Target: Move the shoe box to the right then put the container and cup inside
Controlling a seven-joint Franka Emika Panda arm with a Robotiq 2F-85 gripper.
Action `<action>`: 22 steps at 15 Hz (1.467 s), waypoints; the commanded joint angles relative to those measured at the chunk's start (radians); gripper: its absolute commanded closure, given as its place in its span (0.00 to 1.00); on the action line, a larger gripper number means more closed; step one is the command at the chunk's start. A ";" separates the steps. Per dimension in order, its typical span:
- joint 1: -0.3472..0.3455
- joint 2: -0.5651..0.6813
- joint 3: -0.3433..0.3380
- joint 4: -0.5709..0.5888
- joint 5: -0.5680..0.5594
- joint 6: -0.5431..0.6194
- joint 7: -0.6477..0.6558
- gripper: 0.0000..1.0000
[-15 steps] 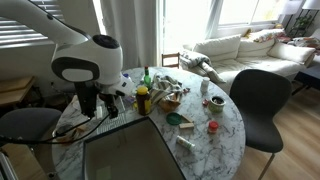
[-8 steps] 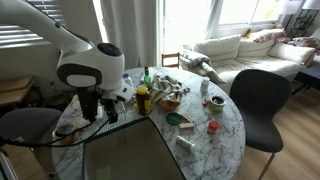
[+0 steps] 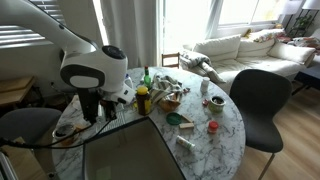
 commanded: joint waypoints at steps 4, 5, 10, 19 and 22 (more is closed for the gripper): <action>-0.033 -0.008 -0.018 0.044 0.021 -0.130 -0.051 0.99; -0.038 -0.012 -0.022 0.049 0.030 -0.148 -0.062 0.99; -0.065 -0.053 -0.042 0.082 0.106 -0.267 -0.150 0.99; -0.114 -0.261 -0.141 0.141 0.075 -0.474 -0.205 0.99; -0.144 -0.344 -0.195 0.159 0.031 -0.502 -0.196 0.99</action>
